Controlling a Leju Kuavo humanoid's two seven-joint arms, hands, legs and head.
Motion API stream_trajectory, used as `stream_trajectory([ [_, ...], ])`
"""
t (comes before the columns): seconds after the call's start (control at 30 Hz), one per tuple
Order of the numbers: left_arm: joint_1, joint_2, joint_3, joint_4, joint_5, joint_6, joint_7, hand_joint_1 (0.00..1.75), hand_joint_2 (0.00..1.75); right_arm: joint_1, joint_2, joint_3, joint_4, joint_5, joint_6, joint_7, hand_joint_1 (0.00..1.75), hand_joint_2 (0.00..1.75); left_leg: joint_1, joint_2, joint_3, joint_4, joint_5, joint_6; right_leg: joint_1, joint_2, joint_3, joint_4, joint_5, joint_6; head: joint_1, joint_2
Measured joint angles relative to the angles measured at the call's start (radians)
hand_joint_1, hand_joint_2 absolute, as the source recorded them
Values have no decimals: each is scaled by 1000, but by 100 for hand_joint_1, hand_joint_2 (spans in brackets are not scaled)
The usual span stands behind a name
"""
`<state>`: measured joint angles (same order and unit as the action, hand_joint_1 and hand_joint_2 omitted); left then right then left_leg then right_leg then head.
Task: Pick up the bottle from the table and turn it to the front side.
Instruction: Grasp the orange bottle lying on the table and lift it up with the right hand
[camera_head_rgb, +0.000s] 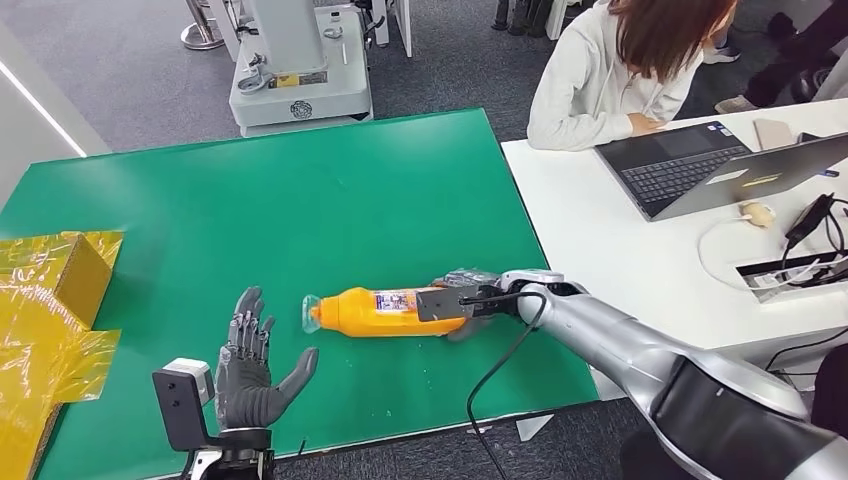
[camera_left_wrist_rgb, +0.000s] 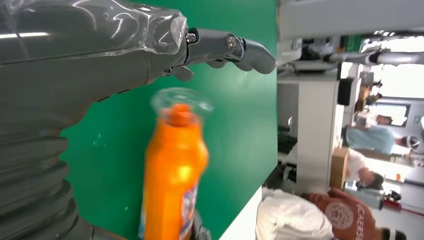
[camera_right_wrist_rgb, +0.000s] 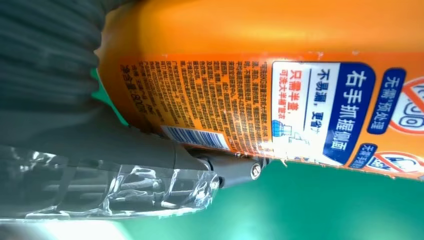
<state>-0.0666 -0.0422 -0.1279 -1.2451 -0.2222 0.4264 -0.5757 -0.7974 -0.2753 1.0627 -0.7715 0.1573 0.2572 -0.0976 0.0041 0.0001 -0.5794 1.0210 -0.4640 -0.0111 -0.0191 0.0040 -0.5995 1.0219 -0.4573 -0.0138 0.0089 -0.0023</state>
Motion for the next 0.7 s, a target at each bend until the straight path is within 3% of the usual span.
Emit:
stream_trajectory([
  [0.13,19,0,-7,-23,-46,63,-26,0,175,125,-44,-107,-133,-241,37,-11,175,175,0,-2,-1,0,0,1,0,-2,0,-1,-1,1,0,0],
  [0.23,23,0,-21,-32,-56,116,-59,0,175,207,-105,-150,-255,-327,33,-5,175,175,0,-6,-2,0,-1,1,0,-5,0,-1,-2,2,0,0],
  [0.4,21,0,-43,-37,-60,181,-87,0,175,318,-173,-195,-391,-325,-36,5,175,175,0,-6,-3,0,-1,2,0,-5,0,-1,-2,2,0,0],
  [0.7,16,0,-60,-37,-35,140,-72,0,175,429,-189,-249,-473,-287,-115,-21,175,175,0,-5,-2,0,-1,2,0,-5,0,-1,-2,2,0,0],
])
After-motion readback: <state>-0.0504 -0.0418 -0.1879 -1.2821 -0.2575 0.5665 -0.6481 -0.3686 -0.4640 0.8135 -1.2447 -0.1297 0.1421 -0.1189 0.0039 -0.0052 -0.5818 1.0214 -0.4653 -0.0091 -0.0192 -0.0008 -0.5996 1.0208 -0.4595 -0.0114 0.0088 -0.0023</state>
